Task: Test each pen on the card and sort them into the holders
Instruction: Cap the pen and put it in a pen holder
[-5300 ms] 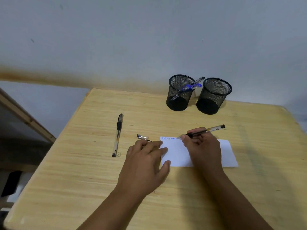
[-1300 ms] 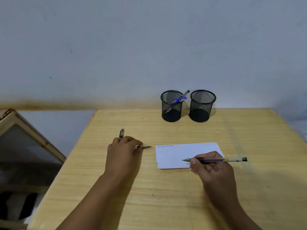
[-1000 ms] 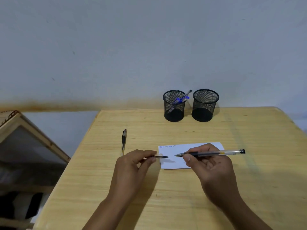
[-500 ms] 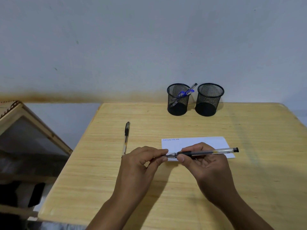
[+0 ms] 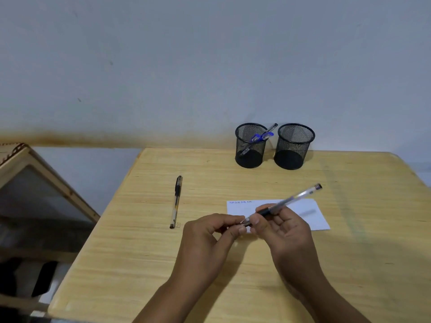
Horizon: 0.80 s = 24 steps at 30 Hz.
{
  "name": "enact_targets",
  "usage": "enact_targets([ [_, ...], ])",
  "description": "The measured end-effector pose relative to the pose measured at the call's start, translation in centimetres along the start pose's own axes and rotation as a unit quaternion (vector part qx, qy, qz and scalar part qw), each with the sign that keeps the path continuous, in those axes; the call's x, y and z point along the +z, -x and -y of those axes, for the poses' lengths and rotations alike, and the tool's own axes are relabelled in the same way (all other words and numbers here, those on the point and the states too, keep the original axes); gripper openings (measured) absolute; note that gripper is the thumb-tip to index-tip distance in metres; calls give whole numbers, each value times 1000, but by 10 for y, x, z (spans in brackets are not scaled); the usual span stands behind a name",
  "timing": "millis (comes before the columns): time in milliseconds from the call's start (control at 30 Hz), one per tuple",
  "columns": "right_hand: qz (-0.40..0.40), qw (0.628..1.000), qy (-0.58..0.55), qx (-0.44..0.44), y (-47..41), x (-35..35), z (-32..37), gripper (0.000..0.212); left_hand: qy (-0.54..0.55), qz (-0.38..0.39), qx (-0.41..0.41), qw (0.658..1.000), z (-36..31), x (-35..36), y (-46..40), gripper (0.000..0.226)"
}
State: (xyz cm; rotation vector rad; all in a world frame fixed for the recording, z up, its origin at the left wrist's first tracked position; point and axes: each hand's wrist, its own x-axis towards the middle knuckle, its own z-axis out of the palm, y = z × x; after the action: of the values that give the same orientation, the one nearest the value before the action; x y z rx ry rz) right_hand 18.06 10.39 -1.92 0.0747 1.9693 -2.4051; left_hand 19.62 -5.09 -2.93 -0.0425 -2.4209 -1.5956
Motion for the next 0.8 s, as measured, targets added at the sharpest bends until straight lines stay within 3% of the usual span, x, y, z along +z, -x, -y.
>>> enact_targets([
  [133, -60, 998, 2, -18, -16, -5, 11, 27, 45, 29, -37, 998, -11, 18, -12, 18],
  [367, -147, 979, 137, -40, -72, -54, 50, 10, 28, 48, -49, 997, -17, 58, -74, 26],
  [500, -139, 947, 284, -50, -111, -94, 77, 4, -19, 48, -82, 995, -11, 95, -127, 42],
  [633, -94, 892, 440, -49, -150, -115, 104, 10, -47, 44, -83, 994, -13, 135, -161, 55],
  [800, -34, 831, 552, -56, -192, -115, 120, 13, -71, -6, -91, 993, -11, 169, -181, 62],
])
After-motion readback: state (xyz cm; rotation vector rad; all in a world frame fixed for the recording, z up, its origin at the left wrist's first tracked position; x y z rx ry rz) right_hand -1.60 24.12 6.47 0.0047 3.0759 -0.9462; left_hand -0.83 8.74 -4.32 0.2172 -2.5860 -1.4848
